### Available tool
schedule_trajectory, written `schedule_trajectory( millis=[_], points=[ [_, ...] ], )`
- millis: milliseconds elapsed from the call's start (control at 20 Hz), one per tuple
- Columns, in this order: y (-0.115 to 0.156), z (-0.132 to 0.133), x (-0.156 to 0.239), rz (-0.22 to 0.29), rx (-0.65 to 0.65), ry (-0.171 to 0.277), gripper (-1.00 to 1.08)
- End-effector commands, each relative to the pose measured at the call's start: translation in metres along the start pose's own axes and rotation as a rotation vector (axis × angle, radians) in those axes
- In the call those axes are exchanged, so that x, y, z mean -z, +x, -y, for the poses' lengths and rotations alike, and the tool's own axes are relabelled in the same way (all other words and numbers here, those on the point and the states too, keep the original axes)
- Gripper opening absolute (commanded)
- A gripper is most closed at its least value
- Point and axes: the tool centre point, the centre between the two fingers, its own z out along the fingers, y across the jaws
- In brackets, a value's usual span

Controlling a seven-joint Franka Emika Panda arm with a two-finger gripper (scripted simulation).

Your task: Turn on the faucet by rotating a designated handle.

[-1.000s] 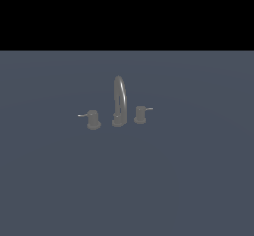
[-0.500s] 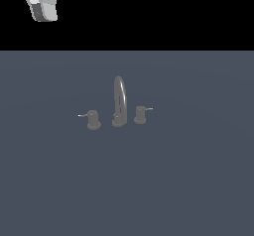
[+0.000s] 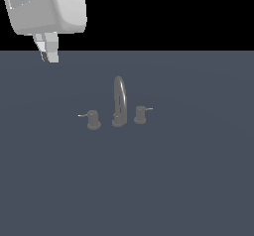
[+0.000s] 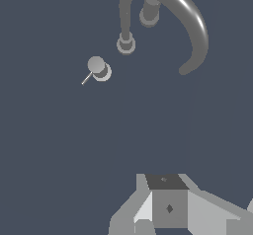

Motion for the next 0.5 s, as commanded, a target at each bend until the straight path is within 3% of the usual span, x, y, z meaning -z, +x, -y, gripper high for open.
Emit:
schedule_trajectory(
  millis=[0,450],
  points=[
    [0.005,0.012,-0.014,0.001,-0.045,0.002,-1.0],
    [0.026,0.046,-0.059,0.001,-0.186,0.002,-1.0]
  ],
)
